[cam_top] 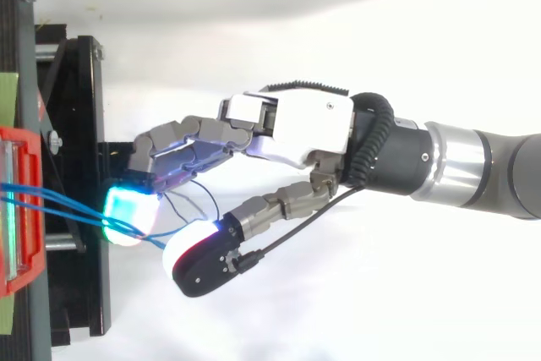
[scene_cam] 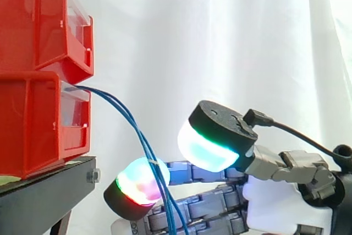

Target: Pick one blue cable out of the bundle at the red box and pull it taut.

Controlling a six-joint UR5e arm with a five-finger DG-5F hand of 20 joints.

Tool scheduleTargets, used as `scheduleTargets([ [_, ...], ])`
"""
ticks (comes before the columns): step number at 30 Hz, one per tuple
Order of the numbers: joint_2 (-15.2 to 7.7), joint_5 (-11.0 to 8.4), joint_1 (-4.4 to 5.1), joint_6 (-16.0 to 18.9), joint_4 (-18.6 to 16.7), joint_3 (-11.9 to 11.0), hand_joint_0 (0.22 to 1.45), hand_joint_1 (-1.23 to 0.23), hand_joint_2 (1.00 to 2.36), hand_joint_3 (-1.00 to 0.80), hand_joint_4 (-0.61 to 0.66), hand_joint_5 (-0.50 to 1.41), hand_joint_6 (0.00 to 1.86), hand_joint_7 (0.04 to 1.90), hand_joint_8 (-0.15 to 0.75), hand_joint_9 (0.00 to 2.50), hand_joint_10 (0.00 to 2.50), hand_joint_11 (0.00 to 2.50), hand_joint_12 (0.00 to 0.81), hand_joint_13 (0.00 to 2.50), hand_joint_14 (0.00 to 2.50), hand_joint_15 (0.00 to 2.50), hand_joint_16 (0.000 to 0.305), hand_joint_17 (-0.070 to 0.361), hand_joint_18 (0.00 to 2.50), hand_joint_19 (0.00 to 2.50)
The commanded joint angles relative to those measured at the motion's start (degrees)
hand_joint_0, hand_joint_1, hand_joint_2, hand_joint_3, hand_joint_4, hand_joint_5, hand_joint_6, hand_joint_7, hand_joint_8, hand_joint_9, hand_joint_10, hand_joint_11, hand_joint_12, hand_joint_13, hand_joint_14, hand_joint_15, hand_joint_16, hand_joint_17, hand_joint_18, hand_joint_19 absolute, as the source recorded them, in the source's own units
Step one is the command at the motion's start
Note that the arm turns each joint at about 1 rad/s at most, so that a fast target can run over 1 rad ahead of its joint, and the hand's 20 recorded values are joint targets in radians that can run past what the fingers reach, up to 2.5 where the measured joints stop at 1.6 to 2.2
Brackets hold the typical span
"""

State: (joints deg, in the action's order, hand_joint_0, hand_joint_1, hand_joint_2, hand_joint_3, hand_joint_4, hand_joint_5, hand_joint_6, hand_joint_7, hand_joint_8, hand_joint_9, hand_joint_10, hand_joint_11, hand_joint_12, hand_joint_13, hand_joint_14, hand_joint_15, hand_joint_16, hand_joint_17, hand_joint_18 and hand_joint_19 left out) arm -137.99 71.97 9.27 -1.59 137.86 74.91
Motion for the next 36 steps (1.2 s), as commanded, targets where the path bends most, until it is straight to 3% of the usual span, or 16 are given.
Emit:
scheduleTargets([
  [1,0.0,-0.08,0.05,0.0,-1.5,0.8,0.59,-0.75,1.01,-0.42,0.15,-0.11,0.61,0.95,0.321,0.59,0.00,0.08,0.348,0.69,0.01,0.22,0.043,0.097,0.48,0.30],
  [11,0.0,-0.08,0.05,-0.2,-1.9,0.8,0.60,-0.76,1.01,-0.41,0.13,-0.11,0.63,0.93,0.321,0.60,0.00,0.09,0.345,0.70,0.01,0.23,0.044,0.098,0.51,0.29],
  [15,0.0,-0.08,0.14,-0.3,-1.9,0.8,0.62,-0.77,1.01,-0.36,0.08,-0.13,0.70,0.82,0.320,0.60,0.00,0.10,0.344,0.70,0.01,0.23,0.044,0.098,0.52,0.30],
  [19,0.1,-0.08,0.58,-1.0,-1.9,0.8,0.63,-0.78,1.01,-0.31,0.08,-0.16,0.79,0.66,0.317,0.59,0.00,0.14,0.343,0.71,0.01,0.24,0.044,0.100,0.54,0.30],
  [23,0.1,-0.43,1.37,-1.6,-1.9,0.8,0.63,-0.78,1.02,-0.30,0.08,-0.17,0.81,0.63,0.315,0.59,0.00,0.15,0.343,0.71,0.01,0.24,0.045,0.101,0.54,0.31],
  [27,0.1,-1.22,1.72,-1.6,-1.8,0.8,0.57,-0.81,1.00,-0.46,0.14,-0.17,0.83,0.59,0.332,0.60,0.00,0.16,0.354,0.71,0.01,0.25,0.046,0.104,0.55,0.32],
  [36,0.0,-3.24,2.51,-4.4,-2.5,0.5,0.52,-0.79,1.00,-0.50,0.15,-0.14,0.72,0.71,0.343,0.61,0.00,0.16,0.367,0.71,0.01,0.25,0.049,0.111,0.55,0.33],
])
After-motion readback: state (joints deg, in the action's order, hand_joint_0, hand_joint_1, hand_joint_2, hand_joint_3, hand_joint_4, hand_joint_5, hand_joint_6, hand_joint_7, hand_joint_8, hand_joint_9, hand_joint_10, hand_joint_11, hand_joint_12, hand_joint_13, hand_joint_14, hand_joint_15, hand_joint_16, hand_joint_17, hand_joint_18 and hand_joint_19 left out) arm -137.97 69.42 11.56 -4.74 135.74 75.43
